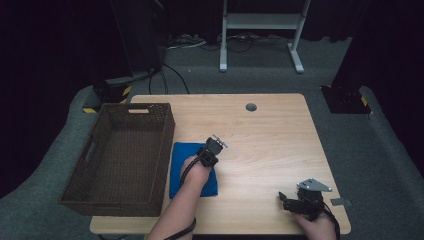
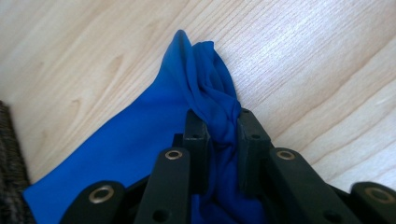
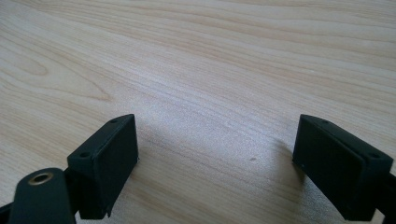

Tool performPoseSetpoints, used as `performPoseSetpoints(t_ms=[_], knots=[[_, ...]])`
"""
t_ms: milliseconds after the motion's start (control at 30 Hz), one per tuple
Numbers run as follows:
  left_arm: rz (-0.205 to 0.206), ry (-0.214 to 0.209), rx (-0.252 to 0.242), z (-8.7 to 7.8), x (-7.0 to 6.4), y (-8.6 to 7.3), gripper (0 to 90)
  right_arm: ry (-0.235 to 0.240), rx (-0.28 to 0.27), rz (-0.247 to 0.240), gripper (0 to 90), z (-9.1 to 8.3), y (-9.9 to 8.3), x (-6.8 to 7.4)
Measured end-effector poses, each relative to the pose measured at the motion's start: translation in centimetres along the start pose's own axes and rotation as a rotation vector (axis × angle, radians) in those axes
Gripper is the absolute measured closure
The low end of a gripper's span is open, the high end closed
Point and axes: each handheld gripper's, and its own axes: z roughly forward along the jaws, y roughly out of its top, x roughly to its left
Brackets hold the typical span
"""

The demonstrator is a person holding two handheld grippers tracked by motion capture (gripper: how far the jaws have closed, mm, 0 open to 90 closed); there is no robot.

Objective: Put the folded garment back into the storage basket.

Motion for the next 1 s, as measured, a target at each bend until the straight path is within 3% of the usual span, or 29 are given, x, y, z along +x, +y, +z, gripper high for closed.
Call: performPoseSetpoints(t_ms=[233, 433, 800, 1000], knots=[[-0.065, -0.015, -0.112, -1.0, 0.3, -1.4, 77.4, -0.004, 0.0, 0.001, 13.6, 0.0, 0.0, 0.1], [-0.071, -0.023, -0.236, -2.8, 0.1, -2.5, 77.3, -0.007, 0.0, 0.003, 13.7, 0.0, 0.0, 0.1], [-0.144, -0.044, -0.435, -5.4, -0.3, -4.3, 77.3, -0.005, -0.001, 0.0, 13.6, 0.1, 0.1, 0.2], [-0.161, -0.034, -0.535, -7.0, -0.3, -4.8, 77.3, -0.003, 0.0, -0.001, 13.4, 0.2, 0.1, 0.3]])
